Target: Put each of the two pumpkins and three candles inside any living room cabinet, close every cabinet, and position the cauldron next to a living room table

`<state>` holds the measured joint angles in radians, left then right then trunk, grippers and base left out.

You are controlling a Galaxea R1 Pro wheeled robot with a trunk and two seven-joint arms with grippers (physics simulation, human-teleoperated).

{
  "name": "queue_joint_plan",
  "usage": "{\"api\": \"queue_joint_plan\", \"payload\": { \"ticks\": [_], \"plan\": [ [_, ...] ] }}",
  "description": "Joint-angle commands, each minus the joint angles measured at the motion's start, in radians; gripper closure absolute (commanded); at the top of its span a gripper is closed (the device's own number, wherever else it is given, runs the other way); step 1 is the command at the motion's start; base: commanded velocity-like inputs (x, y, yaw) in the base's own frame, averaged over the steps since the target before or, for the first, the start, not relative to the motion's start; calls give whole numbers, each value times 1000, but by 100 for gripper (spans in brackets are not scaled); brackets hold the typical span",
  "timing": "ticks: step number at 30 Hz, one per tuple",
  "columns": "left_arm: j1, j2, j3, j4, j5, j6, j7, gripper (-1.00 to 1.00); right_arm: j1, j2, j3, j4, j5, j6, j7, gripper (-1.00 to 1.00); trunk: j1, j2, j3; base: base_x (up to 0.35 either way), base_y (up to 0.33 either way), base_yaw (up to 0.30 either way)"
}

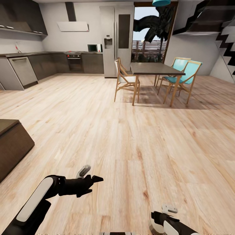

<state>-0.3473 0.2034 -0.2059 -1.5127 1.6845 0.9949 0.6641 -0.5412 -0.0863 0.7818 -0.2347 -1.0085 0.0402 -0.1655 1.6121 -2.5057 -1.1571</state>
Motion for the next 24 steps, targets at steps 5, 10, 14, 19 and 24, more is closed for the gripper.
{"api": "queue_joint_plan", "payload": {
  "ticks": [5,10,14,19,24],
  "plan": [
    [-1,1,-1,0,11,-1,10,-100,0,-1,8,-3,-6,4,-7,-100,2,-2,-20,0,0,0],
    [-1,1,-1,-1,11,-1,11,-100,0,-1,8,0,-5,4,-7,-100,2,-2,-24,0,0,0],
    [-1,1,-1,0,11,-1,11,-100,0,-1,8,1,-5,4,-7,-100,3,-2,-32,0,0,0],
    [-1,1,-1,0,11,-1,10,-100,0,-1,8,2,-5,4,-8,-100,6,-3,-51,0,0,0],
    [-1,1,-1,0,11,-1,11,-100,0,-1,8,2,-4,4,-7,-100,8,-5,-71,0,0,0]
  ]
}}
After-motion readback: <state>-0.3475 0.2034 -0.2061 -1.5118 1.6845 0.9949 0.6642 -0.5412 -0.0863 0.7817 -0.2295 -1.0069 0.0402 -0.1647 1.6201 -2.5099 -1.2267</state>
